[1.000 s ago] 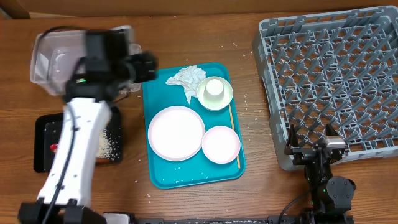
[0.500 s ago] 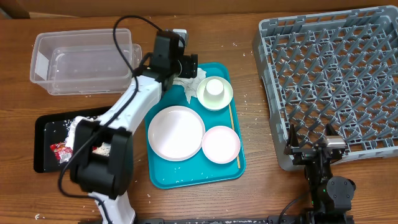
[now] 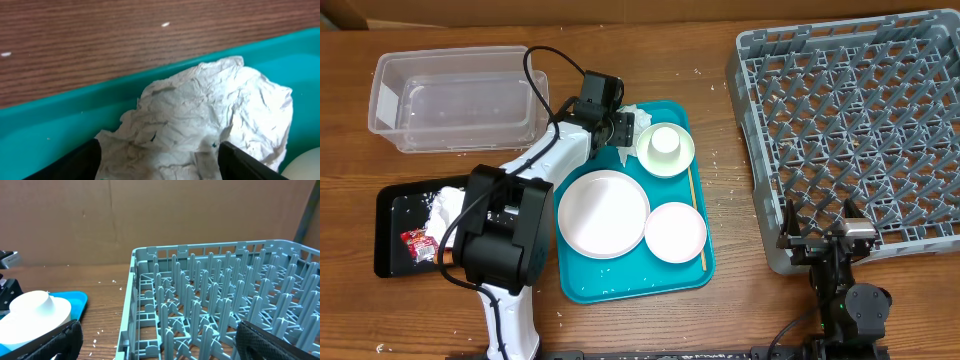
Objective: Sort waste into correct bins and load items into the dishwasher
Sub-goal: 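Return the left gripper to the tray and grasp the second tissue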
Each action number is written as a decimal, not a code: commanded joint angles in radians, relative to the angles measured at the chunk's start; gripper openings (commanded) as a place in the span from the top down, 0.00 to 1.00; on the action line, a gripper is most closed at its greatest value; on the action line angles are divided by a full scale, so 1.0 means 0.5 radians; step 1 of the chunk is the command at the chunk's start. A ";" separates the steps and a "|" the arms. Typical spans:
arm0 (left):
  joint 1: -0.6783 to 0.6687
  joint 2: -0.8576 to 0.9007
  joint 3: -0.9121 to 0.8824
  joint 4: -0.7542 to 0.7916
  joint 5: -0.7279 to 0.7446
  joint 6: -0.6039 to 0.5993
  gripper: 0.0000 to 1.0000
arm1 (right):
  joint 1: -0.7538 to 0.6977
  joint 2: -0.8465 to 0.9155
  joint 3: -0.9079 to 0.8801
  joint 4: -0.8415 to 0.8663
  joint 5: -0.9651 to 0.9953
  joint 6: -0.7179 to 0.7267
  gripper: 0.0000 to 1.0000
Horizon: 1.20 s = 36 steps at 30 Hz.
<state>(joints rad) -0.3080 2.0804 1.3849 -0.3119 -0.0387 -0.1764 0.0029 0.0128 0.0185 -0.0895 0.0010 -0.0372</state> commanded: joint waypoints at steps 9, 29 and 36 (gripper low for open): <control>-0.014 0.063 0.007 -0.053 -0.034 0.040 0.34 | 0.014 -0.020 -0.021 0.012 0.011 0.010 0.00; -0.013 -0.141 0.311 -0.571 -0.264 -0.101 0.96 | 0.014 -0.020 -0.021 0.012 0.011 0.010 0.00; -0.008 -0.622 0.397 -0.886 -0.365 -0.312 0.96 | 0.014 -0.020 -0.021 0.012 0.011 0.009 0.00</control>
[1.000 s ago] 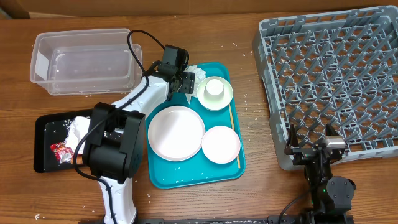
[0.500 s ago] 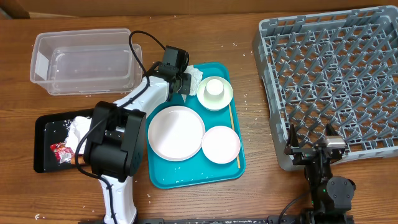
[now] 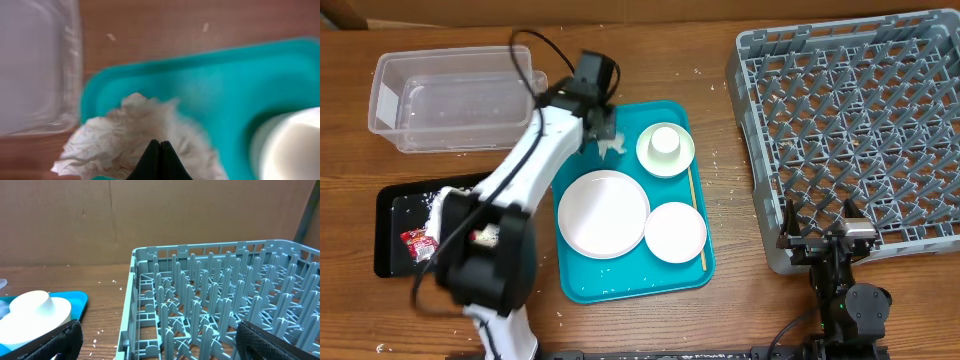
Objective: Sort waste into correct bins and load items into the dishwasher
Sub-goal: 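Return the left gripper to the tray and grasp the second tissue, then carry the second tissue left over the black tray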
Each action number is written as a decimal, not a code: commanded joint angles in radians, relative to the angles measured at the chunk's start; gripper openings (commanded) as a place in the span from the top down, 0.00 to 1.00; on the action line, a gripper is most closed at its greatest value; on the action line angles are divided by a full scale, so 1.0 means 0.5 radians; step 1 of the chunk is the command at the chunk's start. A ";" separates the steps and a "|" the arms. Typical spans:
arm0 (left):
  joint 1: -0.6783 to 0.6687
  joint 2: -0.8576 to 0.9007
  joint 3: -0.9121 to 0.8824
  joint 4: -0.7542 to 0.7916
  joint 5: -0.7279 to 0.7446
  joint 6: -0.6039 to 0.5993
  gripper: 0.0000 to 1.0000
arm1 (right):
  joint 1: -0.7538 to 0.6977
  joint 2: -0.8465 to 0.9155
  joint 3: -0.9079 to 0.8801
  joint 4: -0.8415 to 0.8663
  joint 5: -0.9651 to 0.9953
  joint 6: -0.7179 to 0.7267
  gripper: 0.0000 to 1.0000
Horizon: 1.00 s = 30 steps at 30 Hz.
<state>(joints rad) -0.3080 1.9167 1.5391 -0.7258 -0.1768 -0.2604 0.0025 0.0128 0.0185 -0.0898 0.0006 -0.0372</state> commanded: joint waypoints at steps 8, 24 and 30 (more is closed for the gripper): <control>0.082 -0.724 0.089 -0.683 -0.249 -0.568 0.96 | 0.015 -0.020 -0.021 0.013 0.011 0.009 0.00; 0.670 -0.783 -0.066 -1.317 -0.475 -0.842 0.96 | 0.015 -0.020 -0.021 0.013 0.011 0.009 0.00; 0.896 -0.780 -0.388 -1.052 -0.403 -0.841 0.96 | 0.015 -0.020 -0.021 0.013 0.011 0.010 0.00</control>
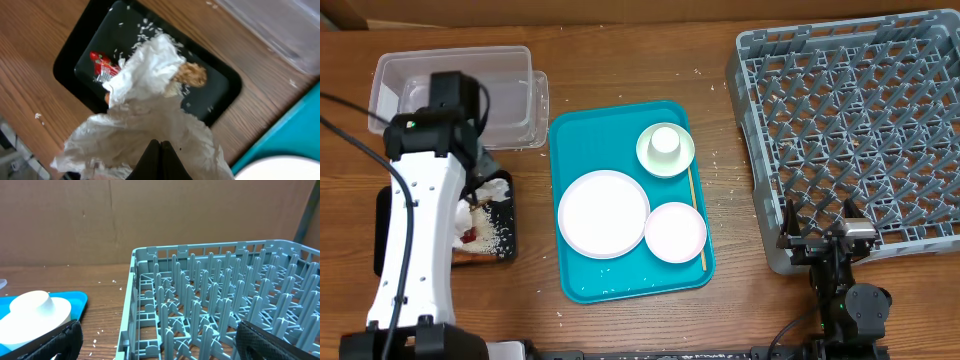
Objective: Sort waste into correct bins and load items into the dishwasher
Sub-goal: 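Carry the second tissue left over the black tray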
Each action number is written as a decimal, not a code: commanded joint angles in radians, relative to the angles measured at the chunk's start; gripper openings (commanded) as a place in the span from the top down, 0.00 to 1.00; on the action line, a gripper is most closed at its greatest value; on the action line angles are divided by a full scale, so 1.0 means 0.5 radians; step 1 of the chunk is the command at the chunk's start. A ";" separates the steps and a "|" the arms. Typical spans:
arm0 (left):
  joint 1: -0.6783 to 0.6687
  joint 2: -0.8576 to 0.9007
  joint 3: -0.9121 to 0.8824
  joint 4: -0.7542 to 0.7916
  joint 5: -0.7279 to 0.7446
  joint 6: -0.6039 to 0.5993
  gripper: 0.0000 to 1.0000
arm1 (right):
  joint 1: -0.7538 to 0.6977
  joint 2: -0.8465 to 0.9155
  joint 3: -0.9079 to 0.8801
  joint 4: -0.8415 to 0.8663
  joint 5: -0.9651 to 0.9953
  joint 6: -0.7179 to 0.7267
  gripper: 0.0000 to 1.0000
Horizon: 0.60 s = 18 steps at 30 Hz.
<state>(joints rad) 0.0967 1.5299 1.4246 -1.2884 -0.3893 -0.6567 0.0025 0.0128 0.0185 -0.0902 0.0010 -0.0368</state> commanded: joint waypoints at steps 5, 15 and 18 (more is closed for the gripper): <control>0.174 -0.006 -0.491 0.497 0.032 0.092 0.96 | 0.015 -0.020 -0.021 0.014 0.011 0.009 0.00; 0.179 -0.001 -0.699 0.822 -0.011 0.111 0.75 | 0.015 -0.020 -0.021 0.014 0.011 0.008 0.00; 0.179 -0.001 -0.697 0.821 -0.026 0.111 0.74 | 0.015 -0.020 -0.021 0.014 0.011 0.009 0.00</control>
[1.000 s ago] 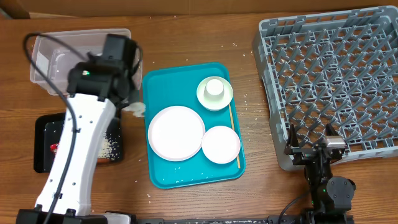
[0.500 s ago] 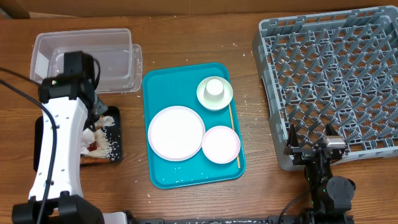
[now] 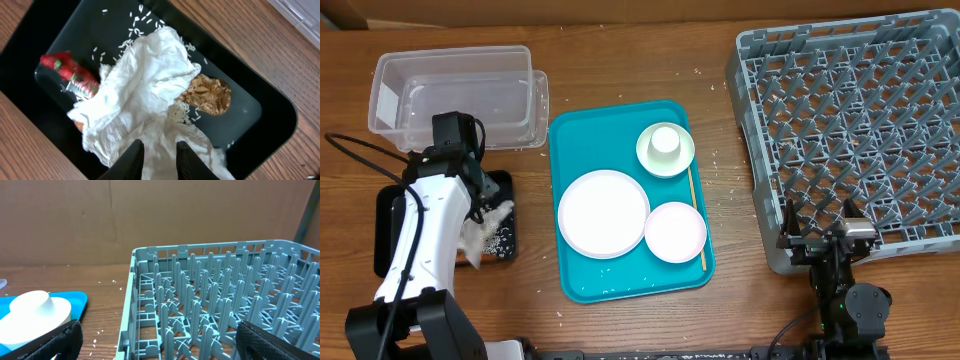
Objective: Sort waste into correct bins and load items into the dishwasher
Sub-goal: 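Carry the second tissue left over the black tray, then lower the tissue onto the black tray and open the left gripper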
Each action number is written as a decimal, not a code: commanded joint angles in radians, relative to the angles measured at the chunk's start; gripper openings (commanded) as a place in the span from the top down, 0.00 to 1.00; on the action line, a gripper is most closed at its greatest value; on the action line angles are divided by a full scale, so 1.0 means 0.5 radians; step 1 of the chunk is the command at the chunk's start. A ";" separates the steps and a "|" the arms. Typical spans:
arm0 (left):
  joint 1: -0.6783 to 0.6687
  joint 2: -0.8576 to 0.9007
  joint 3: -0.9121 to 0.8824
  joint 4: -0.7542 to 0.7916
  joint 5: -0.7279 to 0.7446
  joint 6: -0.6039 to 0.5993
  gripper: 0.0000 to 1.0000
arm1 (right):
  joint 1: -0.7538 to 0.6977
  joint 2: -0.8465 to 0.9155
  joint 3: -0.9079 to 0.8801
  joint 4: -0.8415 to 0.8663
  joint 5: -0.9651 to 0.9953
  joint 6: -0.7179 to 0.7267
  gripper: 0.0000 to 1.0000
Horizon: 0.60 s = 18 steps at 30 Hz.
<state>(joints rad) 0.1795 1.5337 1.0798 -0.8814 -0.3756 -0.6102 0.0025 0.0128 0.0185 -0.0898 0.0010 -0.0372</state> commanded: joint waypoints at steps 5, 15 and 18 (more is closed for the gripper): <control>0.012 -0.011 -0.004 -0.003 -0.040 0.016 0.57 | 0.015 -0.020 -0.021 0.013 0.011 0.009 0.00; -0.034 -0.050 0.162 -0.192 0.912 0.394 0.94 | 0.015 -0.020 -0.021 0.013 0.011 0.010 0.00; -0.069 -0.034 0.141 -0.346 0.999 0.396 0.96 | 0.015 -0.020 -0.021 0.014 0.011 0.010 0.00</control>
<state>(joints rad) 0.1658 1.5311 1.1427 -1.0031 -0.0505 -0.4744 0.0025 0.0128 0.0185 -0.0898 0.0006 -0.0368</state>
